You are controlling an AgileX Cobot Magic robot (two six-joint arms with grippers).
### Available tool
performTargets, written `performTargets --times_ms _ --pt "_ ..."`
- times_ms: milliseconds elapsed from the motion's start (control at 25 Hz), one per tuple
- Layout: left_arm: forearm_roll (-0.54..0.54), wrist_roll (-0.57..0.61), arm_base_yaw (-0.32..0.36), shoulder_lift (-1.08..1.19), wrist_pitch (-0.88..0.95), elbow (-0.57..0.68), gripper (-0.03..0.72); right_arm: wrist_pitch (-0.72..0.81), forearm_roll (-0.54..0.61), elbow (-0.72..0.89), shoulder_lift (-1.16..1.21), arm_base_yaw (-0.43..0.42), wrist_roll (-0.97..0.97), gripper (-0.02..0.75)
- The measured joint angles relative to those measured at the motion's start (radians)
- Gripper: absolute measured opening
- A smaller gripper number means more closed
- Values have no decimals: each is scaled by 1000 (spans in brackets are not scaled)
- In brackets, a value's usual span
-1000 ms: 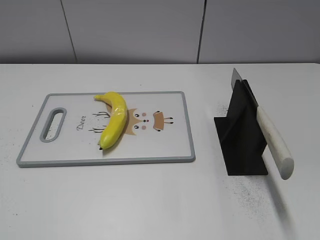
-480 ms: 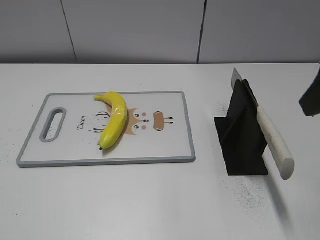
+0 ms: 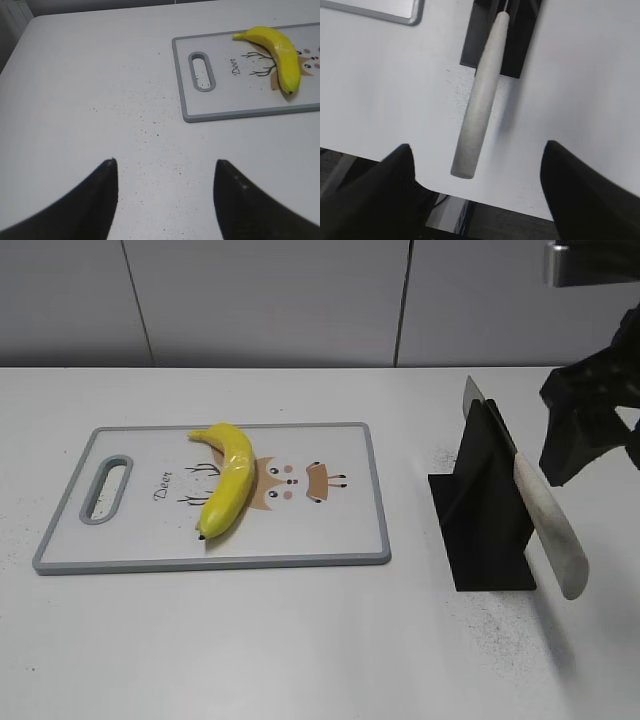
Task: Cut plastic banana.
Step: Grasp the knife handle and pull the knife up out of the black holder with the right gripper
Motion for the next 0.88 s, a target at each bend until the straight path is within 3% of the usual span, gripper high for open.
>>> performTargets --times_ms 440,680,880 --pt "0 0 0 0 0 0 569 -18 -10 6 150 0 56 590" --pt "0 0 0 0 0 0 569 -126 55 86 186 1 64 590" --pt "0 0 0 0 0 0 569 -168 39 118 203 1 74 580"
